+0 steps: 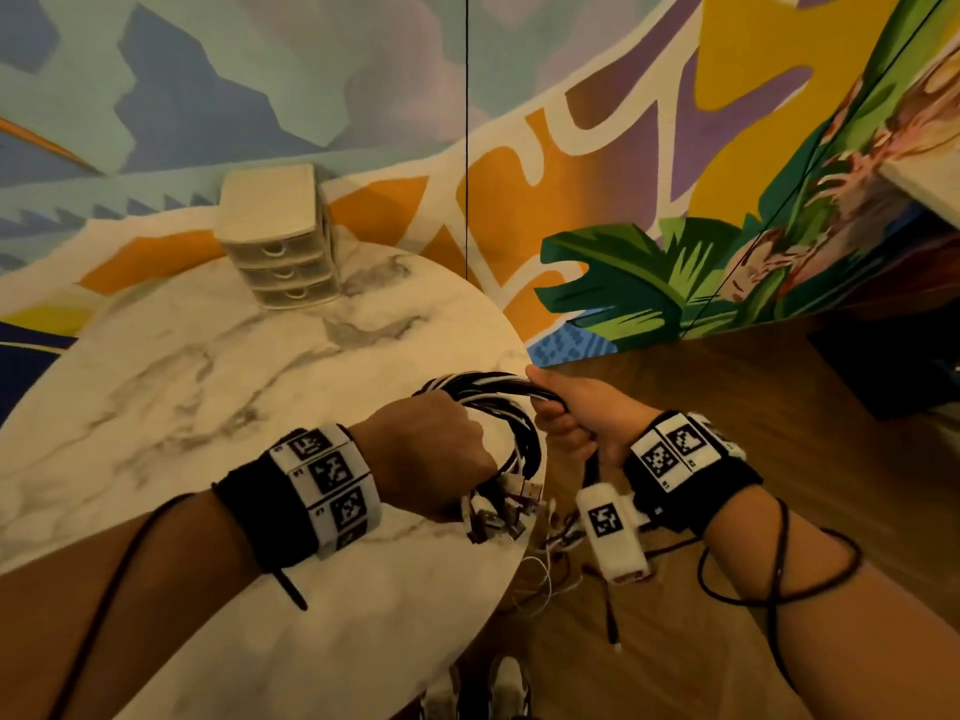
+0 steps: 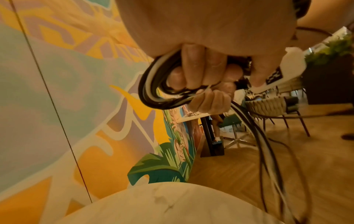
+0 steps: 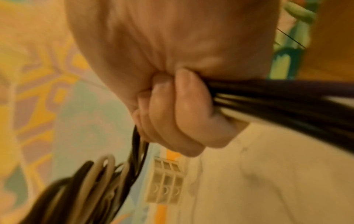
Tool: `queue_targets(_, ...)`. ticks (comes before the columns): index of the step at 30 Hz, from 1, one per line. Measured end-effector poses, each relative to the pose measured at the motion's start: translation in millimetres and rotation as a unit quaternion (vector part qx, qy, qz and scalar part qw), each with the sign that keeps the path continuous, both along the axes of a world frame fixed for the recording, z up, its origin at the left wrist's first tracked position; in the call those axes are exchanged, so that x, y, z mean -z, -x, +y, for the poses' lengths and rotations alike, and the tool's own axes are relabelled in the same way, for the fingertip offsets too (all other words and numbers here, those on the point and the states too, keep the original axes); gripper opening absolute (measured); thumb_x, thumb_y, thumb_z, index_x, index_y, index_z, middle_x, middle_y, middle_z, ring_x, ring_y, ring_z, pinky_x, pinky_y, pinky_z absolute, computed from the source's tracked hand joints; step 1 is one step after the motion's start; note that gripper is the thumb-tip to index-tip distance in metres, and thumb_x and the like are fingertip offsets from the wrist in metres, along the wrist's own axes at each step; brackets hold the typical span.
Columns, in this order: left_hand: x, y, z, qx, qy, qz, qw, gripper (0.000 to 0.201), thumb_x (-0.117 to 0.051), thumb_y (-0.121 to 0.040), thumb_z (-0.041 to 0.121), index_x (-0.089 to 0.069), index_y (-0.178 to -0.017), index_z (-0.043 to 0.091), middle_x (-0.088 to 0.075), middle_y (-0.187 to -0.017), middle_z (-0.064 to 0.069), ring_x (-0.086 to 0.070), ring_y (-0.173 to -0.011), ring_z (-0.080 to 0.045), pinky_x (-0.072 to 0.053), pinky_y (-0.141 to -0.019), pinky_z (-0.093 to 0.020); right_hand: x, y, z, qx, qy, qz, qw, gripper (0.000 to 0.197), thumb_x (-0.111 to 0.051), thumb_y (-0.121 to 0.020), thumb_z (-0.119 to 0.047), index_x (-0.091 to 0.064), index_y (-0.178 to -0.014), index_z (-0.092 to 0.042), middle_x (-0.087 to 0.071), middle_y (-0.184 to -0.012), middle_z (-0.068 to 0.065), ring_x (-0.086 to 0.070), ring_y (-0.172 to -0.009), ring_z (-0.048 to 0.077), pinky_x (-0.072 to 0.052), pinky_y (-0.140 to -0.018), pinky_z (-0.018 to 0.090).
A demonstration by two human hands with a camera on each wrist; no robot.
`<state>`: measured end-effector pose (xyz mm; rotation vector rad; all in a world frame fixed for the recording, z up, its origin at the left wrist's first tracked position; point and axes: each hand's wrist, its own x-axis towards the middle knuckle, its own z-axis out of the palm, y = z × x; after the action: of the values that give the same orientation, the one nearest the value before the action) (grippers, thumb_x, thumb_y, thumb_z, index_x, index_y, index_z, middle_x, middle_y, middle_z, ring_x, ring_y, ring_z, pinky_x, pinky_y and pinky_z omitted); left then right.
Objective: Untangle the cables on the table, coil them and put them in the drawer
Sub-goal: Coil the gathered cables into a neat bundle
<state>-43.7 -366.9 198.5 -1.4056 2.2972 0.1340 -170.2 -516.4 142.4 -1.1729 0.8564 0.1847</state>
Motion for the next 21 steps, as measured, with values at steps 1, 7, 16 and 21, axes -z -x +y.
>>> queue_targets(1,1,-1,1,-0.003,0.012,0.023,1.000,0.035,-0.045,-0.091,0.044,-0.064,-0.095,0.015,-0.070,-0.089,-0.006,-0.065,-0.079,-0.027,-0.048,-0.070,-0.032,4,0,2,0.020,-0.050,-0.013,0.998,0.058,-0.036,-0.094,-0.056,-0.032,-0.048,-0.021,-0.024,-0.039,-0.007,-0.018,-0.029,0.006,-0.008,-0.035,0.013)
queue_targets(7,4,-19,-3,-0.061,0.008,-0.004,0.998,0.031,-0.046,-0.090,0.039,-0.065,-0.094,0.015,-0.069,-0.089,-0.005,-0.064,-0.080,-0.026,-0.045,-0.070,-0.031,4,-6,14,-0.004,-0.260,-0.087,0.962,0.052,-0.044,-0.084,-0.055,-0.036,-0.045,-0.021,-0.029,-0.034,-0.008,-0.025,-0.026,0.004,-0.015,-0.031,0.011)
queue_targets(16,1,-27,3,-0.067,-0.023,-0.018,0.997,0.032,-0.046,-0.088,0.041,-0.063,-0.105,0.020,-0.068,-0.094,-0.003,-0.063,-0.085,-0.023,-0.043,-0.071,-0.029,-14,-9,19,0.008,-0.078,-0.042,0.996,0.047,-0.040,-0.097,-0.046,-0.036,-0.058,-0.020,-0.026,-0.040,-0.007,-0.019,-0.030,0.004,-0.012,-0.030,0.013)
queue_targets(21,2,-23,8,-0.055,-0.042,0.025,0.997,0.037,-0.044,-0.090,0.047,-0.064,-0.098,0.017,-0.067,-0.089,-0.004,-0.061,-0.081,-0.023,-0.043,-0.071,-0.028,-13,-11,22,0.012,-0.045,-0.028,0.999,0.047,-0.043,-0.096,-0.046,-0.036,-0.057,-0.020,-0.027,-0.041,-0.007,-0.019,-0.031,0.005,-0.012,-0.031,0.013)
